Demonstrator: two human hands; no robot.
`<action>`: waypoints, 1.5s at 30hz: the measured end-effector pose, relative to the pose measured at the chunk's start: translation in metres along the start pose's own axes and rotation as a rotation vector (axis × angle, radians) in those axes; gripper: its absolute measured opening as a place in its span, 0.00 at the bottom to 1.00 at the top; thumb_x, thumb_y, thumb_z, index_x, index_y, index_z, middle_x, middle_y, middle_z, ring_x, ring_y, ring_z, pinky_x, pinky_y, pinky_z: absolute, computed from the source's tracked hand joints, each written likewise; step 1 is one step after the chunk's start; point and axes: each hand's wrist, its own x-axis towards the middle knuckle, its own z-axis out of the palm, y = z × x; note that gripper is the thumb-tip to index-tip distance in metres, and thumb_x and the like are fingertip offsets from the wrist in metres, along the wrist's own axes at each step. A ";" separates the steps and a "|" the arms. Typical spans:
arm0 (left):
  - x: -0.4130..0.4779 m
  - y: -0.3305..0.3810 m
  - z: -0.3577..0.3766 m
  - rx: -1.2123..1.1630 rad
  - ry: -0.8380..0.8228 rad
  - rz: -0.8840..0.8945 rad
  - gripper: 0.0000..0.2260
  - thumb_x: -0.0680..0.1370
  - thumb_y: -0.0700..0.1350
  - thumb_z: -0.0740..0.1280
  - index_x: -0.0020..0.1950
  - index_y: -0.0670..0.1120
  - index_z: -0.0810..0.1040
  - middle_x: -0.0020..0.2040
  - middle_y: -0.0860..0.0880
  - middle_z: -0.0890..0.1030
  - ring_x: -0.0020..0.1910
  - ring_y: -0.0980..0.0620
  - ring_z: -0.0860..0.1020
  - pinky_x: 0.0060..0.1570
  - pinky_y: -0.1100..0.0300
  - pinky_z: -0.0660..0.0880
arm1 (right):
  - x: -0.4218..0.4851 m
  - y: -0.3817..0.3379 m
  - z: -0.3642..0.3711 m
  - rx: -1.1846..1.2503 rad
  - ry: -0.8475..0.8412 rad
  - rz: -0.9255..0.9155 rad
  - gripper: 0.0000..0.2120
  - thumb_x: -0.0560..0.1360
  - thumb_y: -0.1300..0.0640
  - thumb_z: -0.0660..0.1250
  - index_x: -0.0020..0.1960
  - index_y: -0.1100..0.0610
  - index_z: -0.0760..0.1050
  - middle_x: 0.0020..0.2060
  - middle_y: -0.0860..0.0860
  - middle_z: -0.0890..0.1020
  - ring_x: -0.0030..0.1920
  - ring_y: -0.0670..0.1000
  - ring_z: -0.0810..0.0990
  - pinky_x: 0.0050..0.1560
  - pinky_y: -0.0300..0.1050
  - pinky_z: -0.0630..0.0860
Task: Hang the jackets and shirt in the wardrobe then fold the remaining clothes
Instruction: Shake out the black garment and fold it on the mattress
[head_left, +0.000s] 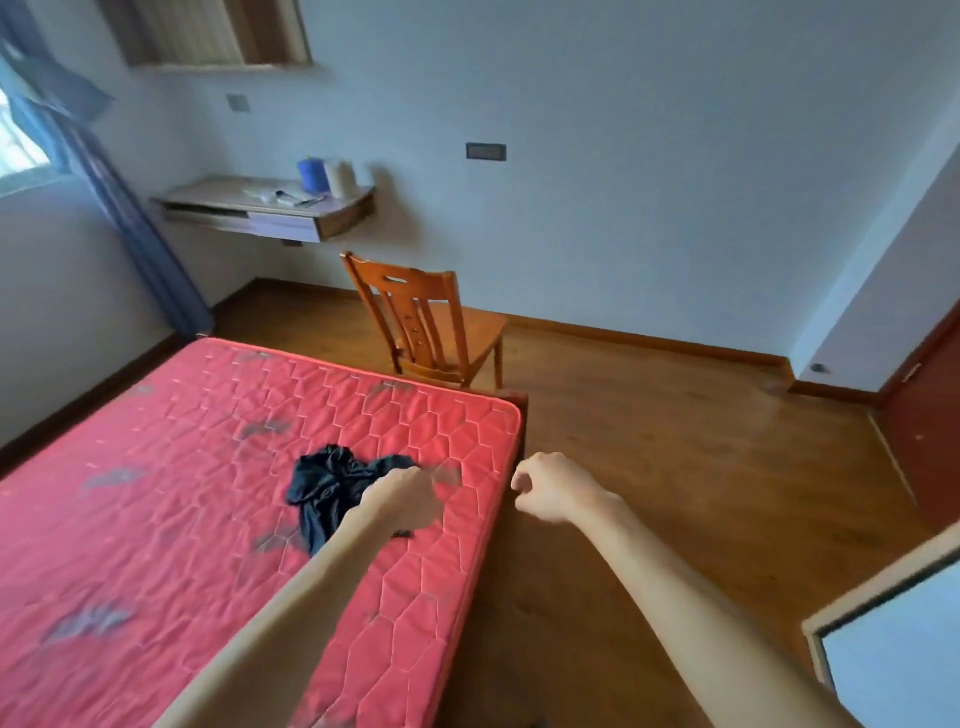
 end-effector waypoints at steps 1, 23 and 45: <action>0.008 -0.004 -0.005 -0.013 0.007 -0.037 0.08 0.75 0.50 0.63 0.40 0.48 0.78 0.48 0.44 0.83 0.47 0.43 0.81 0.40 0.56 0.74 | 0.016 -0.001 -0.005 0.002 -0.015 -0.023 0.13 0.77 0.55 0.68 0.61 0.52 0.80 0.59 0.51 0.82 0.56 0.52 0.81 0.57 0.47 0.78; 0.150 -0.187 -0.020 -0.375 0.008 -0.587 0.07 0.70 0.45 0.61 0.34 0.44 0.71 0.33 0.47 0.76 0.32 0.47 0.72 0.32 0.60 0.68 | 0.329 -0.126 0.053 -0.175 -0.414 -0.365 0.15 0.73 0.57 0.65 0.59 0.51 0.81 0.56 0.50 0.84 0.58 0.53 0.81 0.58 0.48 0.77; 0.325 -0.343 0.232 -0.807 0.000 -0.876 0.15 0.77 0.44 0.63 0.60 0.51 0.82 0.66 0.43 0.75 0.66 0.43 0.74 0.62 0.51 0.73 | 0.536 -0.176 0.366 -0.130 -0.745 -0.265 0.19 0.77 0.58 0.60 0.64 0.45 0.79 0.62 0.53 0.79 0.60 0.54 0.79 0.65 0.47 0.73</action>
